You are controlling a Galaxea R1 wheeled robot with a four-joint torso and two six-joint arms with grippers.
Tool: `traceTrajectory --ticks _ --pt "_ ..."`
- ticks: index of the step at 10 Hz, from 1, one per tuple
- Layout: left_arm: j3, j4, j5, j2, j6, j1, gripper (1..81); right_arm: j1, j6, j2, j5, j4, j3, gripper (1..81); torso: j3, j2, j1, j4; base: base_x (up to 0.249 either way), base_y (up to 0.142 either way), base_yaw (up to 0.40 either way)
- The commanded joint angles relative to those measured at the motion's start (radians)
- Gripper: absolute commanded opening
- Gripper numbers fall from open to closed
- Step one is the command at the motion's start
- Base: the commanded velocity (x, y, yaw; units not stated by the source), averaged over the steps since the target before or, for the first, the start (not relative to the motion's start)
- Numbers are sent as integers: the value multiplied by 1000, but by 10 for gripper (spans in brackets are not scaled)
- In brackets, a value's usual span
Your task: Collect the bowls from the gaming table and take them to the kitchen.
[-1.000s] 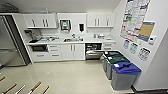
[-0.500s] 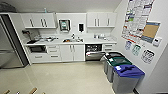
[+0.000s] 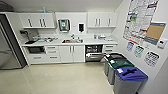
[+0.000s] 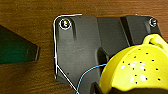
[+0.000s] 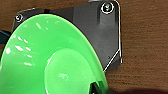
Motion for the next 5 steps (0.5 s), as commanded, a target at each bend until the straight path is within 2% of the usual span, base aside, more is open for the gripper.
traceTrajectory --ticks 1,5 --pt "-6 5 41 -11 4 -39 10 33 -3 -10 -47 -8 -3 10 0 0 0 0 143 0 0" --pt "-6 5 42 -10 2 -39 10 33 -3 -10 -47 -8 -5 10 0 0 0 0 143 0 0"
